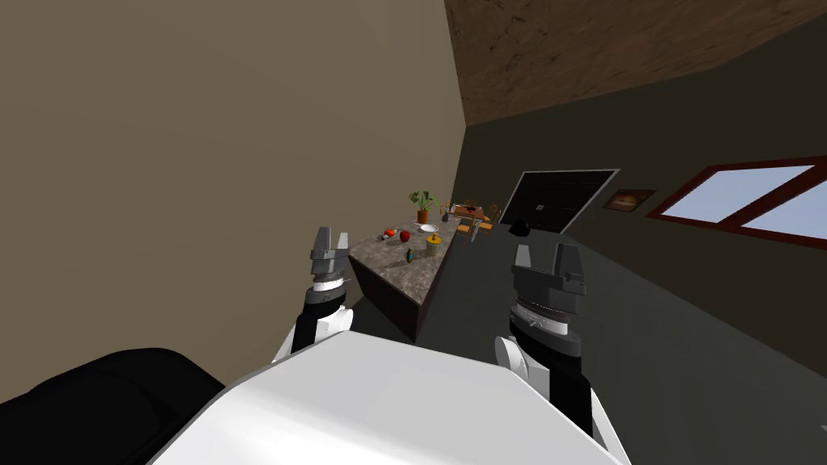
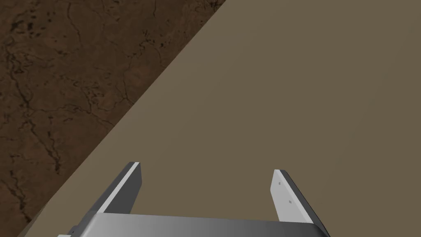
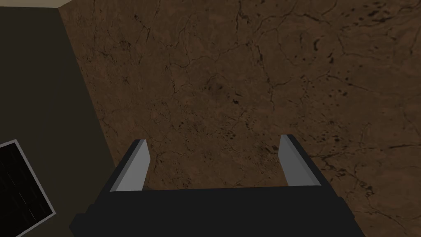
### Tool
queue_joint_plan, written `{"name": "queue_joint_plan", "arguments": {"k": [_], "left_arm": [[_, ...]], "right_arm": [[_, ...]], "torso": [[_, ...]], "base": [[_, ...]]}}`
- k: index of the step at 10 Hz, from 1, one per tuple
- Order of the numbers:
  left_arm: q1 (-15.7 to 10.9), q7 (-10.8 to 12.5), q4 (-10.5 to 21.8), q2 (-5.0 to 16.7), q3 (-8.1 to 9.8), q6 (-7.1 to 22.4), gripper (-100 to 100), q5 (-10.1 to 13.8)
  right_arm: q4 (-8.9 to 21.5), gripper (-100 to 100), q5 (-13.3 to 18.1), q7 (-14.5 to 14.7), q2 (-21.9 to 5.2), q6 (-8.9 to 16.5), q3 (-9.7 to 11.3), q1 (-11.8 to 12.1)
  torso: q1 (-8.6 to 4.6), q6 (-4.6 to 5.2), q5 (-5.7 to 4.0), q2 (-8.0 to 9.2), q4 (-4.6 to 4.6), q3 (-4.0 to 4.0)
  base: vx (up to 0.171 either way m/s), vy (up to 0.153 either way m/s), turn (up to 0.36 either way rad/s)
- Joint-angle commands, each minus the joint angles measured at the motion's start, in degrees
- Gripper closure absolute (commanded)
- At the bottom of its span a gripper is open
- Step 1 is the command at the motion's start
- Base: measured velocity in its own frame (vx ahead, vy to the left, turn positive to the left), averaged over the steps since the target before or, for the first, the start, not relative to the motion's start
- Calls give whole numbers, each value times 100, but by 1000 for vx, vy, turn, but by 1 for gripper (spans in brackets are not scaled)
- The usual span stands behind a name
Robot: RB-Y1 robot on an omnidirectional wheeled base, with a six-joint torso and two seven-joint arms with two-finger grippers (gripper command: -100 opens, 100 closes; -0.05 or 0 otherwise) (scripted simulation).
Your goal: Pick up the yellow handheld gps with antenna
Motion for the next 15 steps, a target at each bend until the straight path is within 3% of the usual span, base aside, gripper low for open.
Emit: {"name": "queue_joint_plan", "arguments": {"k": [1, 4, 7, 15], "left_arm": [[16, -14, 43, 238, 3, 1, -100, -15], [79, -73, 214, 685, 17, 5, -100, -71], [182, -178, 493, 950, 50, 11, -100, -157], [590, -693, 1649, 1158, 312, 59, -100, -423]], "right_arm": [[0, 0, 0, 0, 0, 0, 0, 0], [0, 0, 0, 0, 0, 0, 0, -1], [0, 0, 0, 0, 0, 0, 1, -1], [0, 0, 0, 0, 0, 0, 1, -1]], "torso": [[0, 0, 0, 0, 0, 0], [-3, 1, -1, 19, 4, 11], [-7, 1, -2, 30, 7, 18], [-18, 0, -4, 29, 7, 17]], "base": [[-16, -3, -44], [-50, -12, -93], [-80, -23, -153], [-80, -50, -233]]}}
